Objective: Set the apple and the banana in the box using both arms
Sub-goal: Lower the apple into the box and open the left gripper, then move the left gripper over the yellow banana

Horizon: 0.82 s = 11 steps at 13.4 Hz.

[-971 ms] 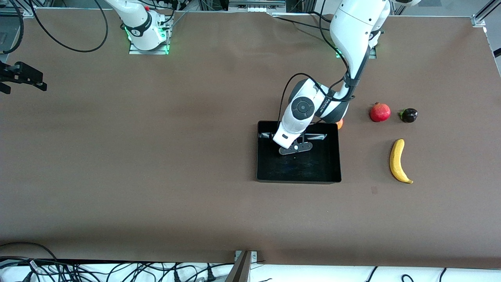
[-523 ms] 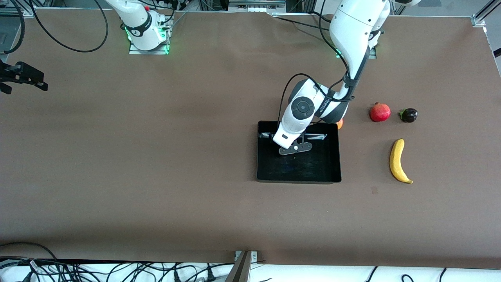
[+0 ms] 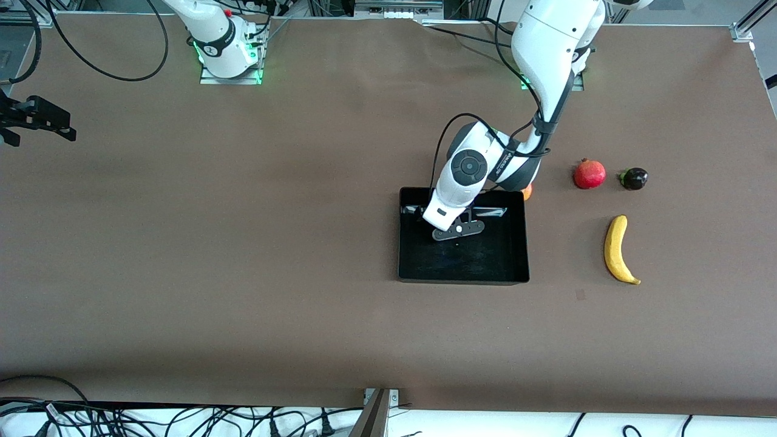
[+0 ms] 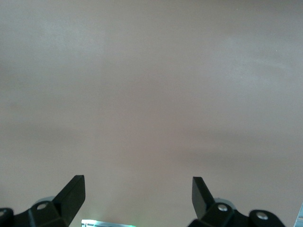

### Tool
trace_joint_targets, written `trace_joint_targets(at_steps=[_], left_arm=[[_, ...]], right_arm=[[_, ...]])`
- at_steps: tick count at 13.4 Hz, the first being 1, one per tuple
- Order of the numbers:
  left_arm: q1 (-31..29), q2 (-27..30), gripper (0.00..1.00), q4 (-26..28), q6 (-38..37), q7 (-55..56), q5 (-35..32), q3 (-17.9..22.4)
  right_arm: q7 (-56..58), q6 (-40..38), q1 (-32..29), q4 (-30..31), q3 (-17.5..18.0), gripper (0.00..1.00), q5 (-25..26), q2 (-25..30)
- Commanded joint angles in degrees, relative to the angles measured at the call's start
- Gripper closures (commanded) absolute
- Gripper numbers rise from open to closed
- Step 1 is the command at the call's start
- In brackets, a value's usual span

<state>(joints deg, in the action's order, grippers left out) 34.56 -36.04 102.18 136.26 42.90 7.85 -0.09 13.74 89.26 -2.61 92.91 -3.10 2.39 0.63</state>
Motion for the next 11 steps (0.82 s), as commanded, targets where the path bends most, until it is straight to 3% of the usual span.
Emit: trace_joint_targets(at_steps=[1,6,11], left_arm=[[-0.2,7.5,0.00,0.0,-8.9,0.7,1.0,0.4],[-5.5,12.5,0.00,-5.0,-21.5,-2.0,0.8,0.4],[-16.5,16.4,0.00,-6.5,-32.2,-17.9,0.8,0.4]], right_arm=[[-0.2,-0.4,-0.6,-0.5,0.6,0.00,-0.8,0.0],[-0.2,-0.4,-0.6,-0.5,0.8,0.00,-0.8,0.1],[-0.3,-0.5,-0.6,-0.5,0.8,0.00,-0.8,0.1]])
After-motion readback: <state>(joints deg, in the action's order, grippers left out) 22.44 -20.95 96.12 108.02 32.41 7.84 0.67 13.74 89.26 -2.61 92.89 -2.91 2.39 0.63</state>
